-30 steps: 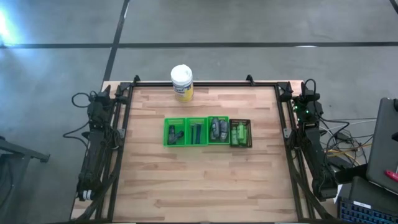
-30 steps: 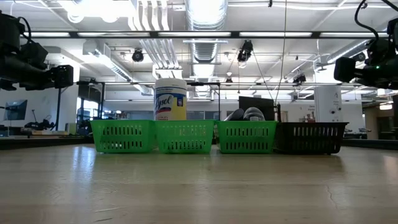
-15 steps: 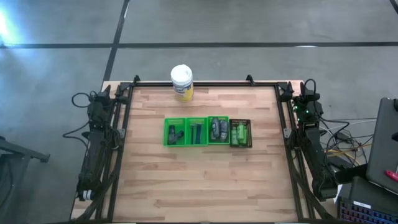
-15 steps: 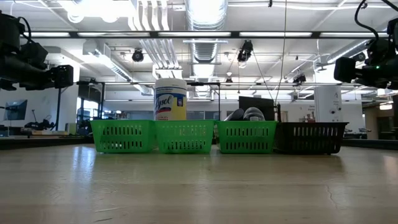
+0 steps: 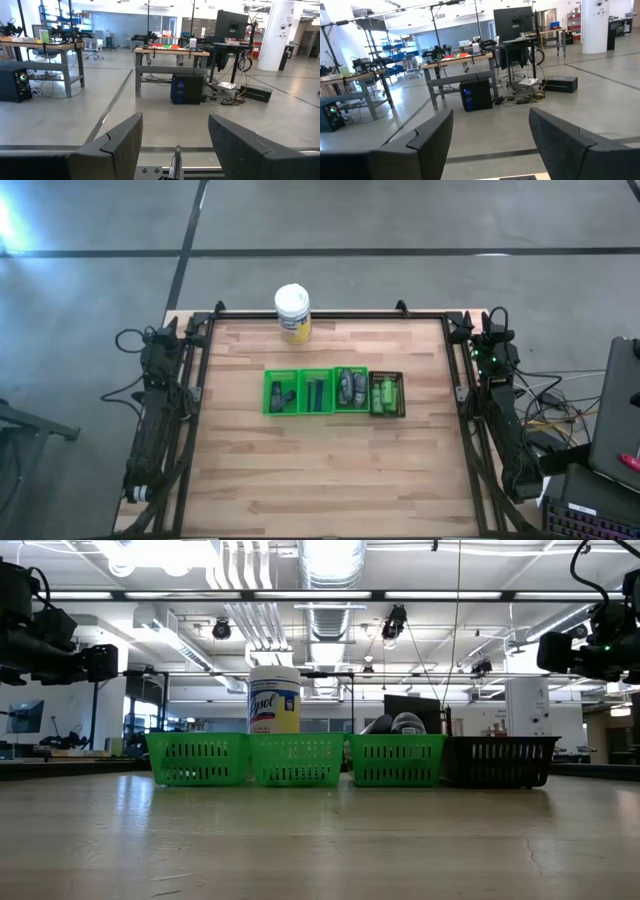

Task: Pick & Place Travel size toiletries
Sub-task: Return to Home Position

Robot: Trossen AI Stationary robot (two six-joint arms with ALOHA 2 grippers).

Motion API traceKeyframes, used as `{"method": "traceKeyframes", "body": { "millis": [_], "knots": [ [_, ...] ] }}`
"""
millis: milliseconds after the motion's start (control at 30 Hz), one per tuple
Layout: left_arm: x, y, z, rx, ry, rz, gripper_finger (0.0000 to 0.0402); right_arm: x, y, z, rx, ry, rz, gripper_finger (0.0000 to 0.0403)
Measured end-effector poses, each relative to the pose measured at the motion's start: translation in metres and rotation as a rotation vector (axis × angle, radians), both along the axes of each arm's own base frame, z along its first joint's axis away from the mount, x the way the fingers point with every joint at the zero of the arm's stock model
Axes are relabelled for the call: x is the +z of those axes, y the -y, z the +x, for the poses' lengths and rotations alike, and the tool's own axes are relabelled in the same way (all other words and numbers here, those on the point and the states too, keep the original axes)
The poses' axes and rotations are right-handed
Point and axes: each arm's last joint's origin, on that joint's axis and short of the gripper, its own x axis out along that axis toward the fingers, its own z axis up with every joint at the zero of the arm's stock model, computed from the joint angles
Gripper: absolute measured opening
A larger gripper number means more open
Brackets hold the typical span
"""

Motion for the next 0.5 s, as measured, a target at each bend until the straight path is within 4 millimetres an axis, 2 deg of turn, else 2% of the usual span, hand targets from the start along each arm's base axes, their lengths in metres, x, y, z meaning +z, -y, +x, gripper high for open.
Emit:
{"method": "traceKeyframes", "body": {
  "millis": [500],
  "knots": [
    [0.0,0.0,0.0,0.0,0.0,0.0,0.0232,0.0,0.0,0.0,0.0,0.0,0.0,0.0224]
  ]
}}
